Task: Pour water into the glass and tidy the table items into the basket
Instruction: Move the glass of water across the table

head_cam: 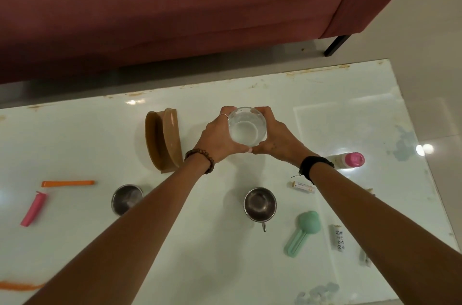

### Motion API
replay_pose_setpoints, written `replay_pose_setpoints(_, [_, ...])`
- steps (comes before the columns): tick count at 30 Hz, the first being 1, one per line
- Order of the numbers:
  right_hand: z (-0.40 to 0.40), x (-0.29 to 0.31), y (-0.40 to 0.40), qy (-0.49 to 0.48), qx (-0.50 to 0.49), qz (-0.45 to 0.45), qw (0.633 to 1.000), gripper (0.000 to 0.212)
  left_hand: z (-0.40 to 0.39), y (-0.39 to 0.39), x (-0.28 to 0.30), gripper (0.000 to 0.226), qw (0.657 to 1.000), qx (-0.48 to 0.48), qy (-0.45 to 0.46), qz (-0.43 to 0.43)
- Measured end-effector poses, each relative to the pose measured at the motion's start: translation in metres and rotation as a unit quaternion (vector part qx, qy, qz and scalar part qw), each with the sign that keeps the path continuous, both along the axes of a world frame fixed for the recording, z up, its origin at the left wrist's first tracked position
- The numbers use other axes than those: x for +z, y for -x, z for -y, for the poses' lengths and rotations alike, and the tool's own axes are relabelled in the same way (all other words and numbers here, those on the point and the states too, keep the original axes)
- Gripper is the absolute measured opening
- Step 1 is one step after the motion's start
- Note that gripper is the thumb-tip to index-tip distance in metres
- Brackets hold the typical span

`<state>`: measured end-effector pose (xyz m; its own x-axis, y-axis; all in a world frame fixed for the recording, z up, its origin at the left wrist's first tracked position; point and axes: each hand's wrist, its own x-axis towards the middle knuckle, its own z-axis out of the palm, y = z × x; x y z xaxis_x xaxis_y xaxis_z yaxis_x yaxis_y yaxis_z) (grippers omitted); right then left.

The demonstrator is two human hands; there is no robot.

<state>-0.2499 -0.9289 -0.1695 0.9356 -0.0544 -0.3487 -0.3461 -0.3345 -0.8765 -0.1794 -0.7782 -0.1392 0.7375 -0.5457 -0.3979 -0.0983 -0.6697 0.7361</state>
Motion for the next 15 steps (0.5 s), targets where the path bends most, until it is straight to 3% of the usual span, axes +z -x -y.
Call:
replay_pose_setpoints(10, [-0.009, 0.015, 0.003, 0.021, -0.005, -0.028, 0.999, 0.090, 0.005, 0.014, -0.001, 0.098, 0.998, 0.040, 0.026, -0.037])
replay_pose_setpoints(13, [-0.022, 0.028, 0.011, 0.055, -0.043, -0.038, 0.997, 0.102, -0.002, 0.032, 0.005, 0.096, 0.997, 0.072, 0.013, 0.037])
replay_pose_setpoints(15, [-0.034, 0.041, 0.023, 0.107, -0.089, -0.024, 0.990, 0.098, -0.013, 0.049, 0.012, 0.086, 0.991, 0.093, 0.026, 0.095])
